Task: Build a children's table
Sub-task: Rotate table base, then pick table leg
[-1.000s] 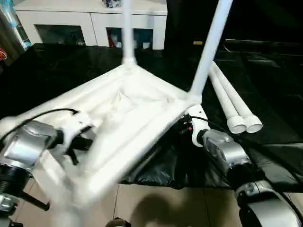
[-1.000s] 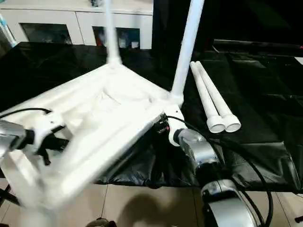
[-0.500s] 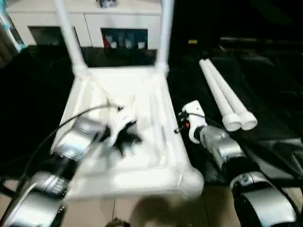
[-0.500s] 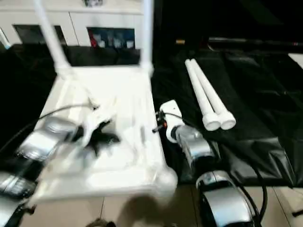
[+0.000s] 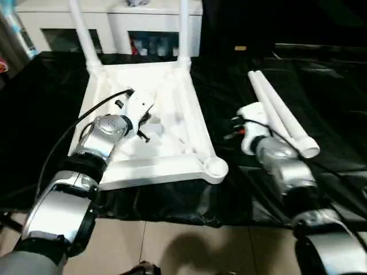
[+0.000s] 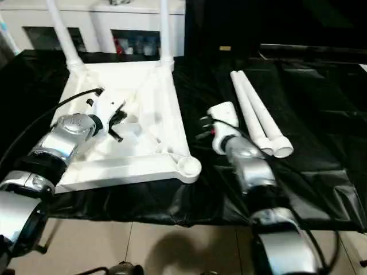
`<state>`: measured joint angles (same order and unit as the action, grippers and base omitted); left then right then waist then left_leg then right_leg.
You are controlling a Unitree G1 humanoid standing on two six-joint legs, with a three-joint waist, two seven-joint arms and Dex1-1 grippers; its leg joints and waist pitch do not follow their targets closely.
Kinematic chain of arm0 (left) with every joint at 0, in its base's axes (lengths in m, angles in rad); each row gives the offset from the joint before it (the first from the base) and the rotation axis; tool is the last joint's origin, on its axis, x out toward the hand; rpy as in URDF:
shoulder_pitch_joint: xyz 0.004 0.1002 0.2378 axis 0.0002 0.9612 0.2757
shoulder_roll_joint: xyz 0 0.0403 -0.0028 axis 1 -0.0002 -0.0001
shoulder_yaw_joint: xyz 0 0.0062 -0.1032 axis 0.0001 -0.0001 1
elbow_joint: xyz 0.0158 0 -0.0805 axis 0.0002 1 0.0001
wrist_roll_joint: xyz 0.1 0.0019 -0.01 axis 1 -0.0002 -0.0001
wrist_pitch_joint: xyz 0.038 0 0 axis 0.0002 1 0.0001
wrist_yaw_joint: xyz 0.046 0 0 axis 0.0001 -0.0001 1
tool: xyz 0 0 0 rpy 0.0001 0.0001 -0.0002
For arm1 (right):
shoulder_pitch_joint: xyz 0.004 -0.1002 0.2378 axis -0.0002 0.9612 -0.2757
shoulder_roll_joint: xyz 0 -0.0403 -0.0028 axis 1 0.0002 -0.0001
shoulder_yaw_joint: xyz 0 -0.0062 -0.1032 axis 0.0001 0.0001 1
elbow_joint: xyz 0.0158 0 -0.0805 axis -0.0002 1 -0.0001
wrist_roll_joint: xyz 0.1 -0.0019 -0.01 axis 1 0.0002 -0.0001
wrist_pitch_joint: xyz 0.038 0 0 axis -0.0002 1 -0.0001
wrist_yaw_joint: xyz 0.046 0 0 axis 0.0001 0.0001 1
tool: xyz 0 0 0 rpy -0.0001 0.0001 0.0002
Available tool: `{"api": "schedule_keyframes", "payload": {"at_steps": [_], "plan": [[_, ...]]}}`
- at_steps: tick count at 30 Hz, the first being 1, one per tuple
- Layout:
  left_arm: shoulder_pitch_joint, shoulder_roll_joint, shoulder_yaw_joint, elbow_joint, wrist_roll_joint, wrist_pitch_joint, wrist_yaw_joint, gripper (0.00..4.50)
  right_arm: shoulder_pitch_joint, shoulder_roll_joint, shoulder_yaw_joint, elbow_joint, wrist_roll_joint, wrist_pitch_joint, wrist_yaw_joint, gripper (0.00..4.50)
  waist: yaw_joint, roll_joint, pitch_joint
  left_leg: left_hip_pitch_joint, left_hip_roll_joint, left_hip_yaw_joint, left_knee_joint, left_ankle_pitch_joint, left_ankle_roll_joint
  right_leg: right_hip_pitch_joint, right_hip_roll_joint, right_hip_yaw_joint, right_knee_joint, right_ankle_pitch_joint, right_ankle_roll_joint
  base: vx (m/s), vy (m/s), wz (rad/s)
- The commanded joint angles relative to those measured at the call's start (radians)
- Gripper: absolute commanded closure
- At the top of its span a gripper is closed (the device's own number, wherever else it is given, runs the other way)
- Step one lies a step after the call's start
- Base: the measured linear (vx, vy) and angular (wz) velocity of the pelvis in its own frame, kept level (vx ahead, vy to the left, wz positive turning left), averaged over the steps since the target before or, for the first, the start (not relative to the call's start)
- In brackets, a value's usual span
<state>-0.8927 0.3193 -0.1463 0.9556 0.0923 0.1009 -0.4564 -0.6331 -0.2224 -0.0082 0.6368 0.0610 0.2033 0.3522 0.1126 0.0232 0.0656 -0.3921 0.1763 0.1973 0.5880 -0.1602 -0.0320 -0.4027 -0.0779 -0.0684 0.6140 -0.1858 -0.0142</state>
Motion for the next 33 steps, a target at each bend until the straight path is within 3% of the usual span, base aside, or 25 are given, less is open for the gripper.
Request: {"api": "schedule_keyframes", "payload": {"at_steps": [1, 3, 5, 6, 8, 11, 14, 20, 25, 29, 33], "plan": [[0.02, -0.015, 0.031, -0.053, -0.046, -0.032, -0.018, 4.5, 0.022, -0.026, -0.035, -0.086, -0.014, 0.102, -0.047, 4.47, 0.001, 0.013, -0.088, 0.034, 0.053, -0.029, -0.057, -0.185, 0.012, 0.053, -0.07, 0.046, -0.057, 0.0, -0.261, 0.0, 0.0, 0.0], [0.044, -0.023, 0.049, -0.105, -0.071, -0.029, -0.02, 4.5, 0.038, -0.037, -0.047, -0.14, 0.004, 0.142, -0.026, 4.47, 0.005, 0.012, -0.088, 0.028, 0.05, -0.029, -0.057, -0.193, 0.016, 0.058, -0.074, 0.046, -0.057, -0.001, -0.258, 0.0, 0.0, 0.0], [0.117, -0.043, 0.076, -0.267, -0.124, 0.025, -0.037, 4.5, 0.046, -0.057, -0.076, -0.203, 0.024, 0.185, -0.015, 4.47, 0.005, 0.019, -0.088, 0.027, 0.056, -0.033, -0.058, -0.203, 0.015, 0.061, -0.079, 0.046, -0.056, -0.009, -0.258, 0.0, 0.0, 0.0], [0.14, -0.047, 0.074, -0.32, -0.14, 0.048, -0.056, 4.5, 0.042, -0.066, -0.081, -0.204, 0.019, 0.194, -0.024, 4.47, 0.002, 0.013, -0.087, 0.025, 0.054, -0.031, -0.057, -0.194, 0.019, 0.06, -0.077, 0.045, -0.055, -0.005, -0.263, 0.0, 0.0, 0.0], [0.183, -0.054, 0.055, -0.419, -0.164, 0.08, -0.099, 4.18, 0.018, -0.084, -0.09, -0.175, 0.01, 0.2, -0.044, 4.22, 0.002, 0.012, -0.085, 0.025, 0.053, -0.029, -0.056, -0.187, 0.022, 0.058, -0.079, 0.046, -0.059, -0.044, -0.266, 0.0, 0.0, 0.0], [0.25, -0.056, 0.01, -0.554, -0.203, 0.116, -0.183, 3.97, -0.029, -0.111, -0.097, -0.107, 0.007, 0.216, -0.081, 3.89, -0.004, 0.009, -0.08, 0.025, 0.05, -0.026, -0.056, -0.215, 0.006, 0.051, -0.073, 0.047, -0.071, -0.149, -0.236, 0.0, 0.0, 0.0], [0.299, -0.038, -0.038, -0.641, -0.219, 0.129, -0.257, 3.68, -0.076, -0.131, -0.1, -0.035, -0.012, 0.244, -0.104, 3.67, -0.006, 0.009, -0.081, 0.027, 0.05, -0.026, -0.058, -0.212, -0.001, 0.049, -0.071, 0.047, -0.069, -0.154, -0.225, 0.0, 0.0, 0.0], [0.336, -0.007, -0.072, -0.757, -0.218, 0.185, -0.309, 3.31, -0.148, -0.153, -0.104, 0.089, -0.021, 0.254, -0.099, 3.21, -0.009, 0.008, -0.082, 0.025, 0.048, -0.024, -0.054, -0.187, 0.002, 0.051, -0.069, 0.046, -0.062, -0.113, -0.233, 0.0, 0.0, 0.0], [0.363, 0.015, -0.083, -0.834, -0.217, 0.238, -0.324, 2.97, -0.234, -0.172, -0.106, 0.257, -0.028, 0.217, -0.124, 2.86, -0.011, 0.012, -0.081, 0.025, 0.048, -0.024, -0.054, -0.204, -0.011, 0.051, -0.069, 0.046, -0.062, -0.123, -0.237, 0.0, 0.0, 0.0], [0.378, 0.031, -0.088, -0.874, -0.221, 0.268, -0.325, 2.78, -0.28, -0.18, -0.109, 0.349, -0.039, 0.18, -0.132, 2.62, -0.01, 0.009, -0.082, 0.024, 0.047, -0.023, -0.052, -0.196, -0.005, 0.051, -0.068, 0.045, -0.06, -0.109, -0.24, 0.0, 0.0, 0.0], [0.401, 0.047, -0.086, -0.924, -0.223, 0.306, -0.329, 2.52, -0.318, -0.184, -0.107, 0.43, -0.049, 0.153, -0.133, 2.35, -0.009, 0.013, -0.082, 0.024, 0.047, -0.024, -0.051, -0.2, -0.002, 0.051, -0.068, 0.043, -0.058, -0.104, -0.253, 0.0, 0.0, 0.0]]}}
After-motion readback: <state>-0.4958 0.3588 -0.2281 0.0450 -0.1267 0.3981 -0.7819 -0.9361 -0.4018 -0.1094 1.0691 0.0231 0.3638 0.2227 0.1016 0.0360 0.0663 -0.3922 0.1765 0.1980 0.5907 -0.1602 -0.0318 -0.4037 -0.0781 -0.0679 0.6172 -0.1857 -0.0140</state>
